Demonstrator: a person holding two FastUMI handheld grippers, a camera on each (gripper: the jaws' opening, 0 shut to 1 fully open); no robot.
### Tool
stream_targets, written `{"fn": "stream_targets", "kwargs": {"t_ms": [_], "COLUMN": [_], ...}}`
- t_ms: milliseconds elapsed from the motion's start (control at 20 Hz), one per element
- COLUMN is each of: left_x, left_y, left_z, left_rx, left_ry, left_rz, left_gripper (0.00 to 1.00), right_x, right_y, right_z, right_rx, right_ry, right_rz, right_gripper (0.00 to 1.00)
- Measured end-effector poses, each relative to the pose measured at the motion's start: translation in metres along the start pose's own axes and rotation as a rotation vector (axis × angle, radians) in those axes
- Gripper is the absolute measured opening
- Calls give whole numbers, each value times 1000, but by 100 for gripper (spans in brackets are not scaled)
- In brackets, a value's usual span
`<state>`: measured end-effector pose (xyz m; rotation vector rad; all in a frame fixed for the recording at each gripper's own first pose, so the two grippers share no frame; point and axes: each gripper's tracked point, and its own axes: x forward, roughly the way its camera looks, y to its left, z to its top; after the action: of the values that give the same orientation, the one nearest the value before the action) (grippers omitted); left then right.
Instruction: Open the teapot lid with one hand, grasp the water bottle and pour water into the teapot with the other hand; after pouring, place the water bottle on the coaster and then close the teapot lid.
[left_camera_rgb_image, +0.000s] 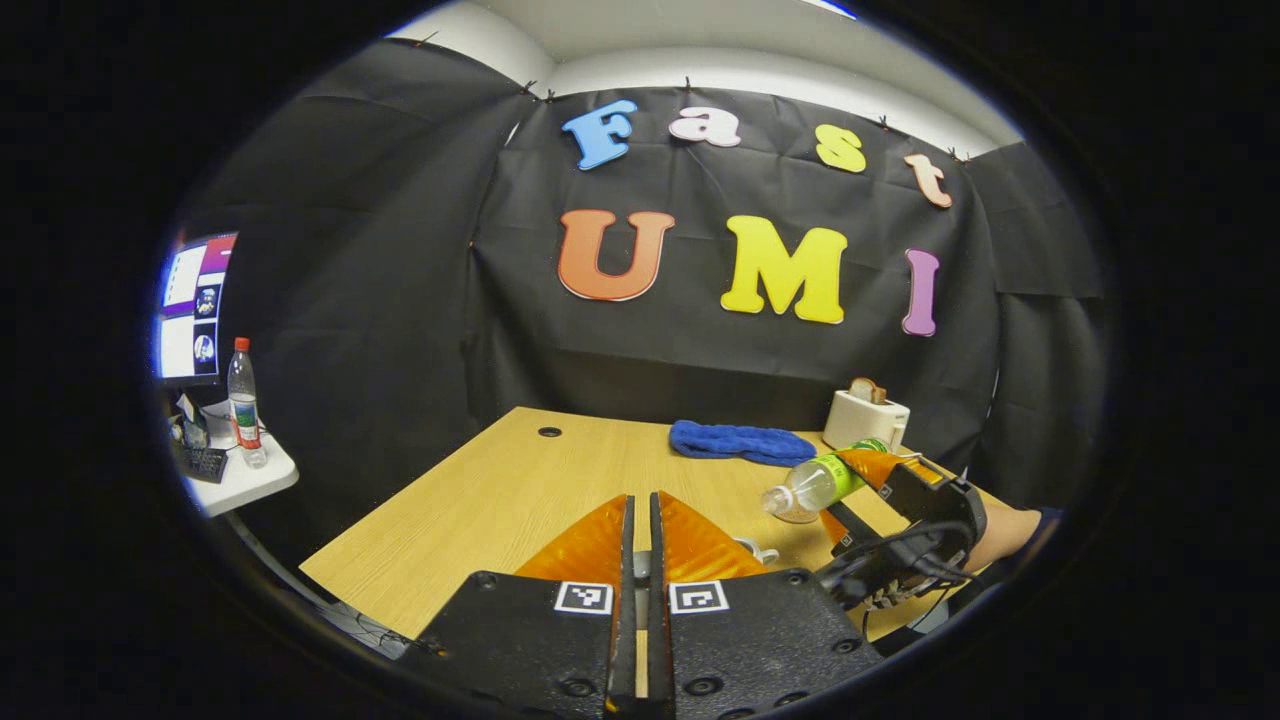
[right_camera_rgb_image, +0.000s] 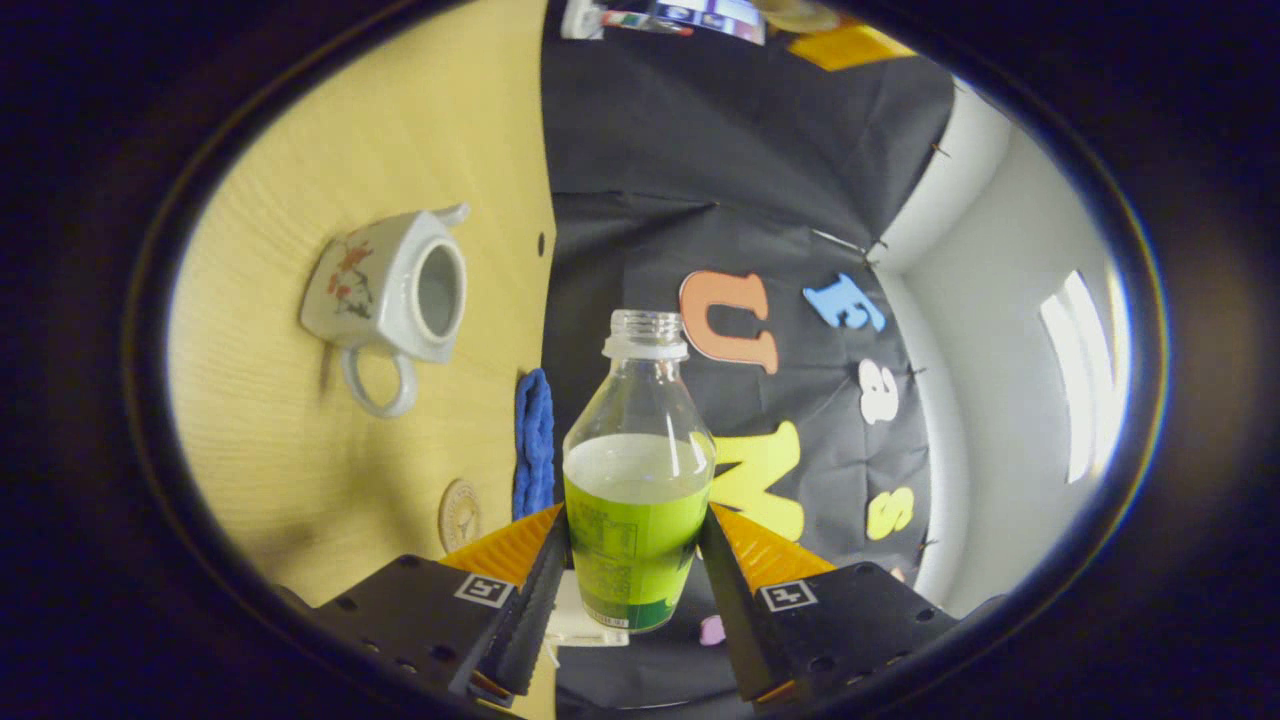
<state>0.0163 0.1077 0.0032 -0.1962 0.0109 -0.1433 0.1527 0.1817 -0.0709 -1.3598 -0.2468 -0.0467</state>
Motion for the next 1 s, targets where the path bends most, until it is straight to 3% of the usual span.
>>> {"fn": "stream_targets", "kwargs": {"t_ms": [150,450,600,850,1000], "left_x": [6,10,11,13,17], "left_y": [-2,-7,-13,-14,-16], "left_z": [-9,-8,-9,-13,-18], "left_rx": [-20,-11,-10,7,21], "left_ry": [19,10,12,20,36], "left_rz": [-2,3,-10,-6,-6], "left_gripper": [7,7,7,7,7], "right_x": [8,27,44,75,95], "right_y": [-10,-23,-24,-7,10], "right_z": [-12,-58,-80,-103,-110], "right_rx": [234,577,847,1366,1508], "right_ry": [18,95,156,280,328], "right_rz": [21,75,119,265,303], "right_gripper": [77,77,74,77,74]}}
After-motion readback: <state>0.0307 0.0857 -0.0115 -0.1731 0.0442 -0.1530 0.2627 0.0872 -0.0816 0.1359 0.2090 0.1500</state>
